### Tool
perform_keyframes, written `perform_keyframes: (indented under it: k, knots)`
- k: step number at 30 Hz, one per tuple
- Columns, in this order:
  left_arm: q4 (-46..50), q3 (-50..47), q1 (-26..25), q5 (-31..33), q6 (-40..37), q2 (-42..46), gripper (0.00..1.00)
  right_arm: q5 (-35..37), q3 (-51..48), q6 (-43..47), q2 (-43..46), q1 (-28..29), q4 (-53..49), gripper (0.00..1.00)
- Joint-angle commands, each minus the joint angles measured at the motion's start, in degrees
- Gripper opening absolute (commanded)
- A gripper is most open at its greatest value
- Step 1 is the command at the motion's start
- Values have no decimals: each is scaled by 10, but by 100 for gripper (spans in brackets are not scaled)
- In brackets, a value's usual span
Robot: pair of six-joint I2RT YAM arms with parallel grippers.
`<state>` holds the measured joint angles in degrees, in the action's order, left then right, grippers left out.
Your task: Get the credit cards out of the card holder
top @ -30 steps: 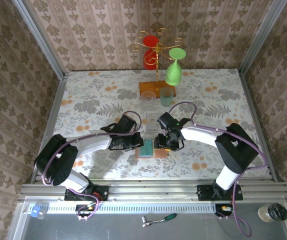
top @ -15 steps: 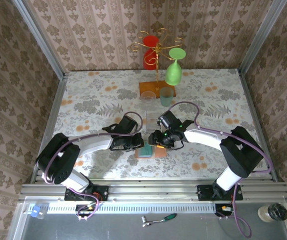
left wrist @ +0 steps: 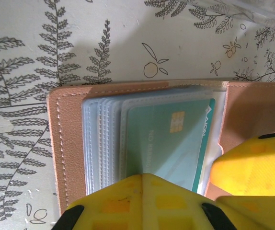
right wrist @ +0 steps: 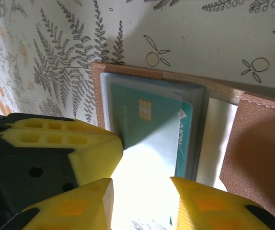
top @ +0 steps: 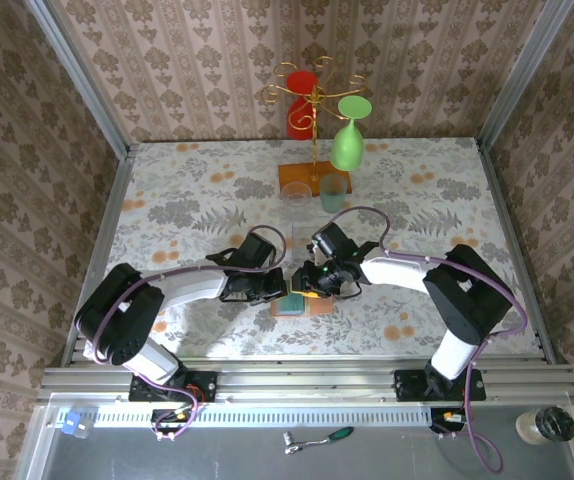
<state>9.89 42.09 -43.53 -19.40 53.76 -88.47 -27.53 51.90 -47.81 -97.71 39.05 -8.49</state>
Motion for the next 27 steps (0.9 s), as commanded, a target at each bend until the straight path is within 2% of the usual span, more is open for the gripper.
perform_keyframes:
  k: [1, 7, 14, 27]
  knots:
    - [23, 0, -2, 15, -13, -5, 6, -16, -1, -2, -14, 4, 13, 35]
    - [24, 2, -1, 15, -14, -5, 6, -14, -2, 1, -27, 4, 15, 32]
    - [30, 6, 0, 15, -15, -7, 6, 26, 0, 20, -21, 6, -30, 32]
    - [37, 26, 0, 10, -15, 13, 12, 39, 4, 24, 2, 6, -51, 31]
